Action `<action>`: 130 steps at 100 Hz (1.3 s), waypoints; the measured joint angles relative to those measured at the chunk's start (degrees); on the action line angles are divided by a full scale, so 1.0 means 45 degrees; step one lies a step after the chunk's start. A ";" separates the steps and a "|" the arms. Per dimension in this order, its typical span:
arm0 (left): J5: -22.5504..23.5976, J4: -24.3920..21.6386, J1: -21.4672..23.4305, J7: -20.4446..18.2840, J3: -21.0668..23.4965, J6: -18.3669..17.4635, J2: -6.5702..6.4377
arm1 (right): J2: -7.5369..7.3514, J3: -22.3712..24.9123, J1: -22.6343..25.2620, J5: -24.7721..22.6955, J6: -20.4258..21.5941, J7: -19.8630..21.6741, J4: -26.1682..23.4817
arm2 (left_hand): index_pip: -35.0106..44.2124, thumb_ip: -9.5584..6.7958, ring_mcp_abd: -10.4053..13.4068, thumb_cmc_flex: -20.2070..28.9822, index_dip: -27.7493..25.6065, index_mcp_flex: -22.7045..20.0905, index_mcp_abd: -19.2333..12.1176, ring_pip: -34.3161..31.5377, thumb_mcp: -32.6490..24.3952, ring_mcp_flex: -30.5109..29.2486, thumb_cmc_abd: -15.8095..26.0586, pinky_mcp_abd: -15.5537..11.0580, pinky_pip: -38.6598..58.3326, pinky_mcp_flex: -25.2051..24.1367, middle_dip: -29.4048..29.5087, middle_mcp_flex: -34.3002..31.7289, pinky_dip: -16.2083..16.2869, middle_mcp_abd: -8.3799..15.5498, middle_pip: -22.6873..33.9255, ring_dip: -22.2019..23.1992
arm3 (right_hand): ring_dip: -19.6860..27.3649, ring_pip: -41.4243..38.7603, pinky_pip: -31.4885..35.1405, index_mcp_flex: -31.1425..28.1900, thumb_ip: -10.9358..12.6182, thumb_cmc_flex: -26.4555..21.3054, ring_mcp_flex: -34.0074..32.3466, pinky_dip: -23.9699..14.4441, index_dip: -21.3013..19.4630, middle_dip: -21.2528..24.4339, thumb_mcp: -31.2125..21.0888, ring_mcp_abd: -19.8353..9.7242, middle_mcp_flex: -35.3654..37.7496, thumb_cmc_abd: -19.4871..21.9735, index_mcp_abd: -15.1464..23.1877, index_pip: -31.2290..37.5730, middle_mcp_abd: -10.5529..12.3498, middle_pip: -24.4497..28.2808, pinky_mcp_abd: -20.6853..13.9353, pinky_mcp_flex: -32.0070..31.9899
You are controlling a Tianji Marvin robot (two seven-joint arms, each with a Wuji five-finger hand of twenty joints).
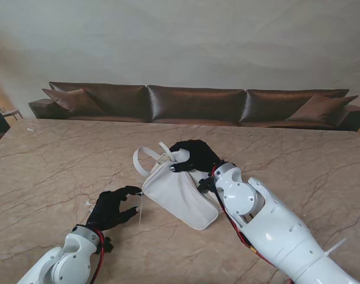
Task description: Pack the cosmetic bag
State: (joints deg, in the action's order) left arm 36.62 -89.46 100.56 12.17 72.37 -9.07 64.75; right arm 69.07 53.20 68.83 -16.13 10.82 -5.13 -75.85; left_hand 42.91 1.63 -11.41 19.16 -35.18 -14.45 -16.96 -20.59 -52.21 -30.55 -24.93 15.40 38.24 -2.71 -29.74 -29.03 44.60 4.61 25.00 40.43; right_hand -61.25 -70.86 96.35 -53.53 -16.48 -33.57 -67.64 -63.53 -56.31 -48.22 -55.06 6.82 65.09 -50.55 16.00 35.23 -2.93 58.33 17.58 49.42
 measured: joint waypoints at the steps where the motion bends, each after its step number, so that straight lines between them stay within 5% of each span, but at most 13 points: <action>1: 0.0010 0.0000 0.0005 0.0001 0.0005 -0.0010 0.0000 | -0.0005 -0.0008 -0.0008 -0.0010 0.0000 0.0003 0.0000 | 0.0002 0.0000 -0.0022 0.0000 -0.0048 0.0003 0.0000 0.0006 0.0000 0.0000 0.0000 0.0004 0.0000 0.0000 0.0000 0.0000 0.0015 0.0000 0.0000 -0.0020 | 0.0002 0.0001 0.0000 0.0000 0.0000 0.0000 0.0000 0.0000 -0.0002 0.0000 0.0000 0.0000 0.0000 0.0004 0.0000 0.0000 0.0000 0.0000 0.0000 0.0000; 20: 0.0237 -0.0009 0.0091 0.0046 0.0161 -0.0322 -0.0007 | -0.0086 -0.0159 -0.0181 -0.0439 -0.0041 0.0142 0.0001 | -0.0748 0.0360 -0.0754 -0.0046 -0.0137 0.0313 -0.0041 0.1133 0.0239 0.0145 -0.0410 0.0307 -0.0317 0.0022 0.0449 0.1401 0.0319 -0.0023 -0.0332 -0.1435 | 0.0067 0.0107 0.0003 0.0015 -0.0009 0.0000 0.0000 0.0000 -0.0069 0.0000 0.0000 0.0006 0.0000 0.0097 0.0002 0.0000 0.0000 0.0000 0.0000 0.0000; 34: 0.0140 0.0013 0.0126 0.0222 0.0211 -0.0513 0.0002 | -0.0121 -0.0175 -0.0290 -0.0767 -0.0302 0.0289 -0.0051 | -0.0782 0.0360 -0.0874 -0.0202 -0.0880 0.0343 -0.0044 0.1481 0.0613 0.1206 -0.0389 0.0471 -0.0651 0.0039 0.1230 0.2437 0.0338 -0.0574 -0.1050 -0.2659 | 0.0091 0.0212 0.0015 0.0131 -0.0043 0.0000 0.0001 0.0000 -0.0161 0.0000 0.0000 0.0010 0.0000 0.0203 0.0011 0.0000 0.0000 0.0000 0.0000 0.0016; 39: 0.0195 0.0027 0.0139 0.0342 0.0255 -0.0609 0.0018 | -0.0146 -0.0178 -0.0310 -0.0948 -0.0405 0.0377 -0.0118 | -0.0852 0.0359 -0.0875 -0.0218 -0.0902 -0.0645 -0.0047 0.1582 0.0910 0.1387 -0.0079 0.0478 -0.0895 0.0004 0.1767 0.2421 0.0338 -0.0765 -0.1439 -0.2885 | 0.0156 0.0227 0.0051 0.0134 -0.0048 0.0011 0.0002 0.0000 -0.0162 0.0000 0.0000 0.0010 0.0000 0.0208 0.0074 0.0000 0.0000 0.0000 0.0000 0.0103; 47: 0.0353 0.0038 0.0148 0.0438 0.0408 -0.0877 0.0040 | -0.0198 -0.0243 -0.0361 -0.1488 -0.0533 0.0401 -0.0158 | -0.2663 0.0364 -0.0742 -0.0404 0.1552 -0.2666 0.0929 0.1807 0.1719 0.1760 0.1284 0.0494 -0.1275 -0.0076 0.2724 0.2216 0.0331 -0.0822 -0.2029 -0.3259 | 0.0233 0.0307 0.0120 0.0134 -0.0049 0.0012 0.0003 0.0000 -0.0180 0.0000 0.0000 0.0011 0.0002 0.0208 0.0103 0.0000 0.0000 0.0000 0.0000 0.0121; 54: 0.0476 0.0035 0.0145 0.0431 0.0469 -0.0919 0.0022 | -0.0224 -0.0307 -0.0388 -0.1469 -0.0593 0.0386 -0.0155 | -0.3809 0.0134 -0.0593 -0.0917 0.3364 -0.3455 0.1183 0.1984 0.2584 0.1937 0.2856 0.0522 -0.1619 -0.0218 0.3309 0.2027 0.0325 -0.0844 -0.2214 -0.3448 | 0.0233 0.0308 0.0123 0.0134 -0.0049 0.0012 0.0003 0.0000 -0.0185 0.0000 0.0000 0.0012 0.0104 0.0208 0.0105 0.0000 0.0000 0.0000 0.0000 0.0123; 70: 0.0229 -0.0079 0.0144 0.0279 0.0437 -0.0525 -0.0012 | -0.0262 -0.0693 -0.0622 -0.1402 -0.0581 0.0293 -0.0004 | -0.4127 -0.0266 -0.0417 -0.1223 0.3934 -0.4226 0.1247 0.2054 0.3087 0.1952 0.3542 0.0529 -0.1912 -0.0305 0.3496 0.2020 0.0322 -0.0844 -0.2300 -0.3463 | 0.0212 0.0308 0.0131 0.0134 -0.0049 0.0012 0.0002 0.0000 -0.0186 -0.0017 0.0000 0.0013 0.0109 0.0208 0.0105 0.0000 0.0000 0.0002 0.0000 0.0253; 83: 0.0698 -0.0157 0.0143 0.0287 0.0457 -0.0417 -0.0033 | -0.0320 -0.1029 -0.0941 -0.2308 -0.0435 0.0392 0.0092 | -0.3422 -0.0397 -0.0416 -0.1181 0.3523 -0.4275 0.1304 0.2056 0.3062 0.1952 0.3070 0.0530 -0.1943 -0.0301 0.3497 0.1704 0.0322 -0.0944 -0.2312 -0.3463 | 0.0212 0.0308 0.0132 0.0134 -0.0049 0.0012 0.0000 0.0008 -0.0188 -0.0017 0.0000 0.0013 0.0126 0.0208 0.0105 0.0000 -0.0026 0.0002 0.0000 0.0273; 95: 0.0822 -0.0233 0.0144 0.0303 0.0553 -0.0411 -0.0062 | -0.0477 -0.1352 -0.1242 -0.2711 -0.0302 0.0653 0.0202 | -0.2909 -0.0398 -0.0416 -0.1006 0.3335 -0.3129 0.1974 0.2056 0.2780 0.1885 0.2400 0.0530 -0.2266 0.0119 0.3497 0.1704 0.0320 -0.0946 -0.2313 -0.3463 | 0.0070 0.0109 0.0135 0.0107 0.0035 -0.0015 -0.0156 0.0010 -0.0187 -0.0215 0.0000 0.0016 0.0281 0.0208 0.0017 0.0004 -0.0030 0.0054 -0.0008 0.0281; 117: 0.0837 -0.0252 0.0119 0.0462 0.0624 -0.0466 -0.0074 | -0.0609 -0.1888 -0.1786 -0.3174 -0.0181 0.0754 0.0540 | -0.3404 -0.0399 -0.0127 -0.0953 0.3524 -0.2275 0.2121 0.2056 0.2604 0.1883 0.1866 0.0071 -0.3020 0.0534 0.3487 0.1705 -0.1558 -0.0946 -0.2312 -0.3517 | 0.0063 0.0100 0.0135 0.0106 0.0041 -0.0021 -0.0165 0.0046 -0.0188 -0.0229 0.0000 0.0016 0.0286 0.0208 0.0014 0.0009 -0.0030 0.0064 -0.0067 0.0377; 130: 0.0947 -0.0224 0.0075 0.0435 0.0704 -0.0461 -0.0080 | -0.0567 -0.2154 -0.2026 -0.3858 -0.0195 0.0217 0.0769 | -0.3570 -0.0399 -0.0046 -0.0953 0.3685 -0.2275 0.2124 0.2057 0.2604 0.1937 0.1865 0.0072 -0.3030 0.0423 0.3487 0.1719 -0.1843 -0.0946 -0.2313 -0.3601 | 0.0064 0.0125 0.0135 0.0106 0.0041 -0.0021 -0.0165 0.0061 -0.0176 -0.0132 0.0000 0.0016 0.0286 0.0208 0.0014 0.0010 -0.0031 0.0066 -0.0207 0.0377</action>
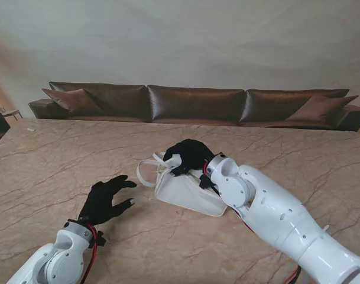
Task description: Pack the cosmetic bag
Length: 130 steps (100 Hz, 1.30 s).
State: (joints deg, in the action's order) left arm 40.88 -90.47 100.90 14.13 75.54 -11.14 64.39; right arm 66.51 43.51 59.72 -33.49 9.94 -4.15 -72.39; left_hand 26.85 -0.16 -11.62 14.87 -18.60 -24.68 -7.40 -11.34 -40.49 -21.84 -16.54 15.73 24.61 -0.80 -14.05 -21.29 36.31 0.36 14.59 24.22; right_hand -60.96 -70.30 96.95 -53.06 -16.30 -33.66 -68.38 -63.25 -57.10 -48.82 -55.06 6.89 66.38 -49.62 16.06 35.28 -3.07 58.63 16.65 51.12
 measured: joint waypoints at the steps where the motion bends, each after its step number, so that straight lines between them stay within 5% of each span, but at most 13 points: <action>1: 0.0003 0.0004 -0.0005 -0.0002 0.0005 0.0008 -0.0001 | 0.0001 -0.0022 -0.0023 -0.0020 -0.0002 -0.0011 0.0012 | -0.0002 0.0000 0.0012 0.0000 0.0001 0.0000 0.0000 0.0000 0.0000 0.0000 0.0000 0.0001 0.0000 -0.0006 0.0000 0.0001 -0.0002 0.0000 0.0000 -0.0001 | 0.0000 0.0010 0.0000 0.0000 0.0000 0.0000 0.0000 0.0003 0.0017 0.0024 0.0000 0.0000 0.0000 0.0000 0.0000 0.0008 0.0000 0.0000 -0.0021 -0.0003; 12: 0.0009 0.0080 -0.0081 -0.0005 0.0025 0.0151 -0.0007 | 0.0002 -0.0404 -0.0346 -0.0096 -0.0052 0.0000 0.0127 | -0.0023 0.0000 0.0019 0.0001 0.0074 0.0000 0.0000 0.0003 0.0000 0.0010 0.0000 0.0018 0.0000 -0.0166 0.0000 0.0002 -0.0007 0.0000 0.0000 -0.0002 | 0.0004 0.0358 -0.0004 0.0032 -0.0623 -0.0020 0.0225 0.0121 0.0750 0.0548 -0.0267 0.0000 -0.0009 -0.0385 0.0000 0.0490 0.0000 -0.0133 -0.0465 -0.0452; 16: 0.0013 0.0113 -0.0115 -0.0005 0.0026 0.0214 -0.0008 | 0.0002 -0.0582 -0.0478 -0.0148 -0.0108 0.0039 0.0153 | -0.0026 0.0000 0.0019 0.0001 0.0136 0.0000 0.0000 0.0018 0.0013 0.0070 0.0000 0.0029 0.0000 -0.0240 0.0000 0.0005 -0.0007 0.0000 0.0000 -0.0002 | 0.0005 0.0506 -0.0129 0.0401 -0.1016 0.0031 0.0396 0.0123 0.1799 0.0687 -0.0949 0.0000 -0.0027 -0.0794 0.0071 0.1718 -0.0023 -0.0248 -0.0623 -0.0654; 20: 0.0013 0.0153 -0.0156 -0.0011 0.0026 0.0291 -0.0010 | 0.0006 -0.0750 -0.0613 -0.0217 -0.0148 0.0065 0.0193 | -0.0051 0.0000 0.0023 0.0001 0.0141 0.0000 0.0000 0.0029 0.0027 0.0123 0.0000 0.0041 0.0000 -0.0296 0.0000 0.0009 -0.0007 0.0000 0.0000 -0.0002 | 0.0005 0.0659 -0.0279 0.0740 -0.1018 0.0067 0.0642 0.0123 0.2847 0.0847 -0.0955 0.0000 -0.0250 -0.0837 0.0245 0.2446 -0.0024 -0.0404 -0.0744 -0.0900; 29: 0.0016 0.0213 -0.0233 -0.0038 0.0028 0.0427 -0.0014 | 0.0059 -0.1012 -0.0862 -0.0165 -0.0189 0.0227 0.0349 | -0.0151 0.0000 0.0051 0.0001 0.0155 0.0000 0.0141 0.0048 0.0035 0.0192 0.0000 0.0048 0.0000 -0.0298 0.0000 0.0011 -0.0007 0.0000 0.0000 -0.0002 | -0.0050 0.0930 -0.0652 0.2067 -0.1022 0.1611 0.1497 0.0123 0.4073 0.1146 -0.3169 -0.0112 -0.1331 -0.0889 0.0918 0.3726 0.0149 -0.0993 -0.1048 -0.1637; 43: 0.0027 0.0281 -0.0345 -0.0133 0.0057 0.0585 -0.0019 | 0.0064 -0.1442 -0.1198 -0.0112 -0.0366 0.0878 0.0395 | -0.0153 -0.0002 0.0333 0.0001 0.0165 0.0000 0.0326 0.0149 0.0056 0.0316 0.0000 0.0048 0.0000 -0.0302 -0.0101 0.0012 -0.0010 0.0000 0.0000 -0.0002 | -0.0146 0.1178 -0.1295 0.3400 -0.0805 0.2599 0.2553 0.0092 0.5312 0.1755 -0.3180 -0.0473 -0.2945 -0.0626 0.1017 0.4015 0.0625 -0.1547 -0.1355 -0.2654; 57: 0.0005 0.0333 -0.0442 -0.0220 0.0072 0.0734 -0.0026 | 0.0052 -0.1718 -0.1360 -0.0176 -0.0427 0.1181 0.0451 | -0.0192 -0.0002 0.0487 0.0001 0.0300 0.0000 0.0354 0.0192 0.0057 0.0364 0.0000 0.0048 -0.0037 -0.0326 -0.0107 0.0014 -0.0057 0.0000 0.0000 -0.0002 | -0.0276 0.1830 -0.2062 0.4236 0.0993 0.3881 0.3682 -0.0215 0.4869 0.2755 -0.2966 -0.0651 -0.4453 0.0322 0.0133 0.2542 0.0773 -0.2100 -0.1549 -0.3707; 79: 0.0005 0.0388 -0.0528 -0.0148 0.0051 0.0824 -0.0028 | -0.0037 -0.2021 -0.1465 -0.0331 -0.0469 0.1693 0.0341 | -0.0308 -0.0002 0.0599 0.0001 0.0315 0.0000 0.0455 0.0258 0.0186 0.0517 0.0000 0.0060 -0.0159 -0.0461 -0.0146 0.0020 -0.0156 0.0003 0.0000 -0.0002 | 0.1372 0.5720 -0.5344 0.6265 0.1258 0.5202 0.6356 0.0019 0.5632 0.4043 -0.2180 -0.0732 -0.7369 0.0830 -0.1393 0.0291 0.0913 -0.3399 -0.1685 -0.6053; 113: 0.0008 0.0368 -0.0606 -0.0217 0.0059 0.0897 -0.0028 | -0.0228 -0.1191 -0.0833 -0.0290 -0.0248 0.2063 -0.0434 | -0.0450 -0.0002 0.0604 0.0001 0.0491 0.0000 0.0776 0.0407 0.0493 0.0824 0.0000 -0.0009 -0.0611 -0.0447 -0.0247 0.0026 -0.0371 0.0004 0.0000 -0.0002 | 0.6360 1.1939 -1.1793 0.7889 0.1346 0.6237 0.9133 0.3552 0.7719 0.6726 -0.0886 -0.0737 -1.0138 0.1964 -0.3051 -0.1822 0.0926 -0.5853 -0.1546 -0.8872; 130: 0.0035 0.0245 -0.0636 -0.0279 0.0057 0.1001 -0.0037 | -0.0378 -0.0081 0.0029 -0.0305 -0.0277 0.2202 -0.1428 | -0.0829 -0.0002 0.0934 0.0001 0.0696 0.0000 0.1119 0.0545 0.0580 0.0868 0.0000 -0.0476 -0.1040 -0.0249 -0.0248 0.0027 -0.1062 0.0004 0.0000 -0.0210 | 0.8039 1.3497 -1.3534 0.8554 0.1346 0.6487 0.9579 0.5442 0.8239 0.7620 -0.0112 -0.0729 -1.0469 0.2959 -0.3175 -0.2388 0.0743 -0.7340 -0.1646 -0.9311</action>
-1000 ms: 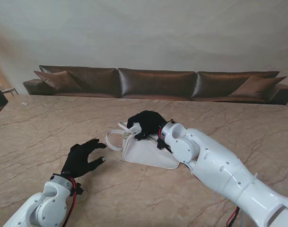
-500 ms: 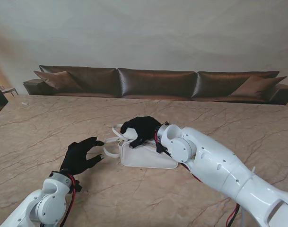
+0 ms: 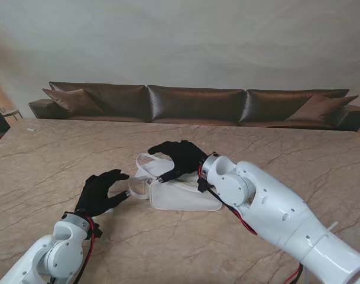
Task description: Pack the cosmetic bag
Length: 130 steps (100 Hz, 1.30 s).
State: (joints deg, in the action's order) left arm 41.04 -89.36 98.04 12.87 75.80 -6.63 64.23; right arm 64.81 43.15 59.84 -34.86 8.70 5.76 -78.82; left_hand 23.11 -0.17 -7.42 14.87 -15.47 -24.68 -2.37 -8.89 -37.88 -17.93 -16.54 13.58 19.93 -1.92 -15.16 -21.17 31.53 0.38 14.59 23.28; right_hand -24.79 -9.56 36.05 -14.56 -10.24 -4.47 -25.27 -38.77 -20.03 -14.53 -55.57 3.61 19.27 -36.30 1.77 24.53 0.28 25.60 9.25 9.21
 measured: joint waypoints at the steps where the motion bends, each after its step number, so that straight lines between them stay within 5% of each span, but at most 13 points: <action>1: 0.0004 -0.0012 -0.0001 -0.0004 0.0000 0.0004 -0.0001 | -0.0010 0.0076 0.0058 -0.0003 -0.0001 0.0016 -0.0069 | -0.0109 0.0000 0.0056 0.0000 0.0090 0.0000 0.0055 0.0006 0.0072 0.0000 0.0000 -0.0046 -0.0045 0.0016 0.0000 0.0000 -0.0083 0.0000 0.0000 -0.0025 | 0.0069 0.0015 -0.0072 0.0000 0.0000 0.0000 0.0000 0.0068 0.0000 0.0029 0.0067 0.0000 0.0000 0.0080 0.0000 -0.0025 -0.0004 -0.0032 -0.0014 -0.0002; 23: 0.0071 -0.0351 -0.0014 -0.0147 0.0012 0.0079 -0.0016 | -0.0223 0.2164 0.1693 -0.0181 -0.0127 0.0458 -0.1752 | -0.0696 0.0000 0.0432 0.0000 0.0416 -0.0014 0.0477 0.0050 0.0262 0.0000 0.0000 -0.0638 -0.0204 0.0133 0.0304 0.0000 -0.1303 0.0150 0.0000 -0.0453 | 0.1325 0.0508 -0.0949 0.0001 0.0081 -0.0012 0.0132 0.2170 0.0535 0.0676 0.1848 0.0001 0.0140 0.1355 -0.0049 -0.0091 -0.0299 -0.1650 -0.0678 0.0125; 28: 0.0071 -0.0442 -0.0014 -0.0177 0.0018 0.0108 -0.0018 | -0.0268 0.2694 0.2138 -0.0290 -0.0140 0.0471 -0.2126 | -0.0909 0.0000 0.0523 0.0000 0.0460 -0.0029 0.0486 0.0056 0.0376 0.0000 0.0000 -0.0746 -0.0204 0.0155 0.0389 0.0000 -0.1702 0.0153 0.0000 -0.0601 | 0.1551 0.0512 -0.0977 -0.0003 0.0734 0.0025 0.0132 0.2846 0.0696 0.0688 0.2984 0.0001 0.0388 0.2126 -0.0099 -0.0083 -0.0330 -0.1890 -0.0860 0.0156; 35: 0.0071 -0.0561 -0.0014 -0.0213 0.0022 0.0142 -0.0021 | -0.0344 0.3441 0.2794 -0.0395 -0.0153 0.0541 -0.2648 | -0.1125 0.0000 0.0649 0.0000 0.0589 -0.0034 0.0621 0.0062 0.0401 0.0001 0.0000 -0.0985 -0.0117 0.0180 0.0417 0.0000 -0.2128 0.0153 0.0000 -0.0747 | 0.1742 0.0514 -0.1077 -0.0010 0.1316 0.0829 0.0133 0.3439 0.0874 0.0835 0.2635 0.0001 0.0413 0.2141 -0.0211 -0.0066 -0.0414 -0.2198 -0.1096 0.0168; 53: 0.0019 -0.0820 -0.0032 -0.0311 -0.0008 0.0178 -0.0030 | -0.0522 0.5548 0.4681 -0.0543 -0.0062 0.1006 -0.3899 | -0.1302 -0.0001 0.0753 0.0000 0.0739 -0.0039 0.0790 0.0172 0.0733 0.0021 0.0002 -0.1617 0.0733 0.0272 0.0431 0.0000 -0.3167 0.0153 0.0000 -0.0932 | 0.1994 0.0515 -0.1268 -0.0256 0.1453 0.1099 0.0133 0.4284 0.1014 0.1457 0.2464 -0.0009 0.1358 0.2180 -0.0319 0.0062 -0.0565 -0.3429 -0.1563 0.0281; 71: -0.0015 -0.0950 -0.0126 -0.0396 -0.0125 0.0222 -0.0036 | -0.0749 0.7313 0.6519 -0.0709 0.0102 0.1515 -0.4694 | -0.1465 -0.0001 0.0775 -0.0010 0.0752 -0.0099 0.0843 0.0172 0.0977 0.0022 0.0184 -0.1888 0.1270 0.0272 0.0433 0.0000 -0.3287 0.0153 0.0000 -0.0934 | 0.2085 0.0514 -0.1268 -0.0264 0.1535 0.1585 0.0132 0.4606 0.1202 0.2467 0.2463 -0.0015 0.2498 0.2233 -0.0327 0.0062 -0.0601 -0.5421 -0.1592 0.0246; 104: -0.0210 -0.1034 -0.0210 -0.0585 -0.0202 0.0287 -0.0032 | -0.0814 0.9074 0.9062 -0.0278 0.0325 0.0706 -0.4981 | -0.1630 -0.0011 0.0781 -0.0120 0.0890 -0.0181 0.0968 0.0172 0.1674 0.0024 0.1000 -0.2045 0.1647 0.0300 0.0444 0.0004 -0.3287 0.0153 -0.0007 -0.0936 | 0.2109 0.0515 -0.1255 -0.0269 0.1547 0.1770 0.0133 0.4625 0.1231 0.2537 0.2473 -0.0019 0.2498 0.2790 -0.0341 0.0062 -0.0613 -0.5455 -0.1593 0.0167; 130: -0.0401 -0.1086 -0.0112 -0.0579 -0.0206 0.0290 -0.0030 | -0.0621 0.9490 0.9751 0.0241 0.0862 -0.0552 -0.4353 | -0.1633 -0.0625 0.0781 -0.0267 0.0893 -0.0181 0.0969 0.0172 0.2190 0.0024 0.1535 -0.1721 0.1886 0.0386 0.0461 0.0008 -0.3287 0.0152 -0.0019 -0.0936 | 0.2110 0.0514 -0.1094 -0.0414 0.1598 0.1861 0.0132 0.4627 0.1232 0.2537 0.2718 -0.0020 0.2792 0.3775 -0.0358 0.0062 -0.0652 -0.5455 -0.1587 0.0184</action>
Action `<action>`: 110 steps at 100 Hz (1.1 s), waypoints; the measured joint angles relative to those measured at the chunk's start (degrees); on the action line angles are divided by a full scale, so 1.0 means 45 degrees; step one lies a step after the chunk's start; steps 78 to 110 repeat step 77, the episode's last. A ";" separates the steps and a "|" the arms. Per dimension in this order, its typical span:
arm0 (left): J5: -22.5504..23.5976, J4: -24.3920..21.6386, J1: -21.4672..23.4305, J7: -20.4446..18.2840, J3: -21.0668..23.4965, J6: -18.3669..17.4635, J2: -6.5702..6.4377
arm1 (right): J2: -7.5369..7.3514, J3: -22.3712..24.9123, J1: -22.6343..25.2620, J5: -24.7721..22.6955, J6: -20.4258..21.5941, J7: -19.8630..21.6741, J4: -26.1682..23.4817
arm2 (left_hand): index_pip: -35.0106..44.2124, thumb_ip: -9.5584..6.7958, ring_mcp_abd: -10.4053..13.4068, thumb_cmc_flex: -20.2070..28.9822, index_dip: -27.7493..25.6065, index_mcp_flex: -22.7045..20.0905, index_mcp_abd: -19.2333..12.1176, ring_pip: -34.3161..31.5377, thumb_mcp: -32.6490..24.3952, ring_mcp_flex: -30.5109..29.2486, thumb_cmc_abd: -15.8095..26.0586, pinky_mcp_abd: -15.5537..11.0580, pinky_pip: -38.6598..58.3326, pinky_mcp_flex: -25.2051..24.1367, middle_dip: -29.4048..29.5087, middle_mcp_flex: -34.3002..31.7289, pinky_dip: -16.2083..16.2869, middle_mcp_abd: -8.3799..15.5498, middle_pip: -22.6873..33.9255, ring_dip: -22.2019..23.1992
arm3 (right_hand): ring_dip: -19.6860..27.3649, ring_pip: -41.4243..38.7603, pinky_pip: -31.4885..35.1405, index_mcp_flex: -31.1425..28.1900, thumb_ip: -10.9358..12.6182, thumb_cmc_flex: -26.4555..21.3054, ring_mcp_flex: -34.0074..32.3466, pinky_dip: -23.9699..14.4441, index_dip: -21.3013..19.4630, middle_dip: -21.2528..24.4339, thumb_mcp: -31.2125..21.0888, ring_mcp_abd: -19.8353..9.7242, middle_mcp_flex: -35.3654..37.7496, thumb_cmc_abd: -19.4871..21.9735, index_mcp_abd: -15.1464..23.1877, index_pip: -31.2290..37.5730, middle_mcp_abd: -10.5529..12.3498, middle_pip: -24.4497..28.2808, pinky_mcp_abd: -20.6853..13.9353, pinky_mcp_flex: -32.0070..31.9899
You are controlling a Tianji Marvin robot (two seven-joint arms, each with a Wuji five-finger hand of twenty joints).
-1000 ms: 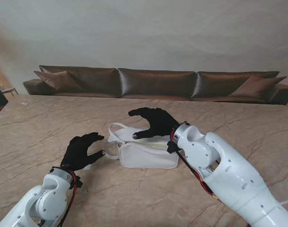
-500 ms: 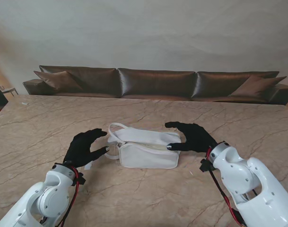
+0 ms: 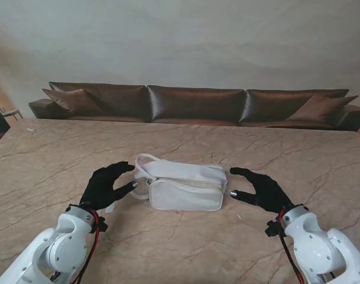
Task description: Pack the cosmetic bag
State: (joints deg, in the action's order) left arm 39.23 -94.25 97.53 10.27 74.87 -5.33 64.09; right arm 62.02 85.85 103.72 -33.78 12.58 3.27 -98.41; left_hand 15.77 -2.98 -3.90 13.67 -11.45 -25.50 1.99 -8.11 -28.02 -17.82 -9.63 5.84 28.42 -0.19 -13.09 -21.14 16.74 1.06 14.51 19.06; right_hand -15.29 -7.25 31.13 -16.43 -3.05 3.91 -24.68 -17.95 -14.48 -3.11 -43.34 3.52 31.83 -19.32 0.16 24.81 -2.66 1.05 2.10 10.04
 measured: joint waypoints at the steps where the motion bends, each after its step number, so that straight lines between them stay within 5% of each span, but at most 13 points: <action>1: -0.0004 0.0001 0.0003 0.0006 -0.0003 0.0000 0.0000 | 0.0007 0.0003 0.0012 0.0008 -0.0004 -0.0020 0.0021 | 0.0000 -0.0081 0.0000 0.0000 0.0000 0.0000 0.0000 0.0000 0.0001 0.0000 0.0000 0.0000 0.0000 0.0000 0.0067 0.0000 0.0000 0.0000 0.0000 0.0000 | 0.0000 0.0000 0.0001 -0.0002 0.0002 0.0000 0.0000 0.0000 0.0000 0.0000 0.0000 0.0000 0.0000 0.0000 0.0000 0.0000 0.0000 0.0000 0.0000 0.0000; 110: -0.0116 -0.0036 0.0067 0.0252 -0.0407 0.0260 0.0048 | 0.0166 -0.0106 0.0243 0.0122 -0.0058 -0.0667 0.0359 | 0.0000 -0.0081 0.0000 0.0000 0.0000 0.0000 0.0000 0.0000 0.0124 0.0000 0.0000 0.0030 -0.0137 0.0000 0.0093 0.0001 0.0000 0.0000 0.0000 -0.0001 | 0.0000 0.0000 0.0014 -0.0308 0.0026 -0.0015 0.0000 0.0007 0.0001 0.0000 0.0260 -0.0002 0.0003 0.0000 -0.0011 0.0189 -0.0091 0.0000 0.0018 -0.0017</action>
